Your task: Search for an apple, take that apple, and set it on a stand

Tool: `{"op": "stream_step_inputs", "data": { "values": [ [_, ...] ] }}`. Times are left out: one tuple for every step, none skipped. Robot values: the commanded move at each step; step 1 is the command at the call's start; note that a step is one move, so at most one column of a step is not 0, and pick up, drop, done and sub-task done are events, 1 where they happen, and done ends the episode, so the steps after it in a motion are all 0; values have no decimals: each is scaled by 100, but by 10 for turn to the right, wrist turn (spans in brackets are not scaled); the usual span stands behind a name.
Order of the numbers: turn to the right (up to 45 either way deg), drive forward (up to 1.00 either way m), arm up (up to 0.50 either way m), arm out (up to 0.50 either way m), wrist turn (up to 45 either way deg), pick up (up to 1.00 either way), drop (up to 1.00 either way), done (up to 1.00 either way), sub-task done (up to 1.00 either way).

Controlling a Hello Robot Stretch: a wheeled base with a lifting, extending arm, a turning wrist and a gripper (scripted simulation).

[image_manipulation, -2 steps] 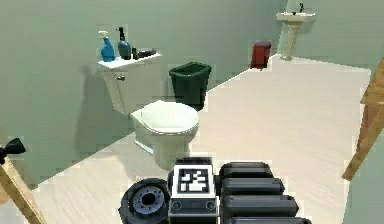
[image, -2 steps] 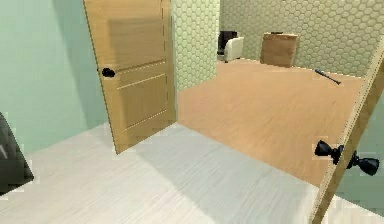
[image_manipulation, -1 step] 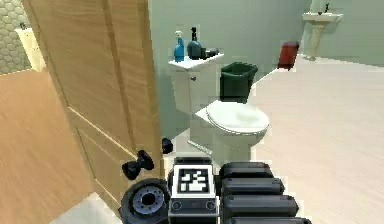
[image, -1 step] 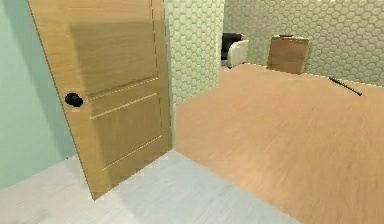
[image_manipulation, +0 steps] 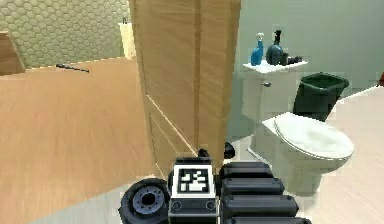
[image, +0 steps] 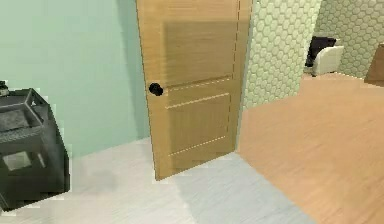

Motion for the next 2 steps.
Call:
{"op": "stream_step_inputs", "data": {
  "values": [
    [0,40,0,0,0,0,0,0,0],
    [450,0,0,0,0,0,0,0,0]
  ]
}}
